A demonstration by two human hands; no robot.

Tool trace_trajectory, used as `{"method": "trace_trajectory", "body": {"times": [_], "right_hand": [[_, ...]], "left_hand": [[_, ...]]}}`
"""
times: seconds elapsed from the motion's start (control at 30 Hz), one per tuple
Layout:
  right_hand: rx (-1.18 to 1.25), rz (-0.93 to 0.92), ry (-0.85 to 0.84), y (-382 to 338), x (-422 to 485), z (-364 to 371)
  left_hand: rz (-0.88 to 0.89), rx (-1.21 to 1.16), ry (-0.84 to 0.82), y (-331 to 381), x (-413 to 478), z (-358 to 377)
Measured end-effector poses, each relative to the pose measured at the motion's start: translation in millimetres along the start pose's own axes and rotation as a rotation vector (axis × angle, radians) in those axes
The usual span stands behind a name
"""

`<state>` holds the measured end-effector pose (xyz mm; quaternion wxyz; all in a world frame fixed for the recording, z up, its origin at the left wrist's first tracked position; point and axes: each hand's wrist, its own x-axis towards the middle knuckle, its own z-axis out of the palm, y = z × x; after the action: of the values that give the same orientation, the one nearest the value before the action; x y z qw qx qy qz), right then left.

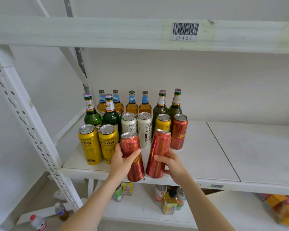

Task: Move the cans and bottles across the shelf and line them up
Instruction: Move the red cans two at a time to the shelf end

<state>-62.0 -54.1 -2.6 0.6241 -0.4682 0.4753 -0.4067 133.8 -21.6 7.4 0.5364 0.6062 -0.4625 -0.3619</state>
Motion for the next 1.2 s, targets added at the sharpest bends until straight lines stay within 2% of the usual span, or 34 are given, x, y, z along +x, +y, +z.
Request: {"method": "trace_trajectory", "body": {"times": [0.27, 0.73, 0.97, 1.2], "right_hand": [[0.069, 0.008, 0.082, -3, -50, 7], [0.058, -0.036, 0.187, -10, -149, 8], [0.052, -0.08, 0.222, -16, -181, -23], [0.016, -0.126, 0.233, -26, -202, -86]], "left_hand": [[-0.061, -0.112, -0.078, 20, -32, -20], [-0.069, -0.1, -0.128, 37, -95, -45], [-0.043, -0.094, -0.169, 60, -124, -19], [-0.007, -0.079, -0.187, 81, -153, 45]]}}
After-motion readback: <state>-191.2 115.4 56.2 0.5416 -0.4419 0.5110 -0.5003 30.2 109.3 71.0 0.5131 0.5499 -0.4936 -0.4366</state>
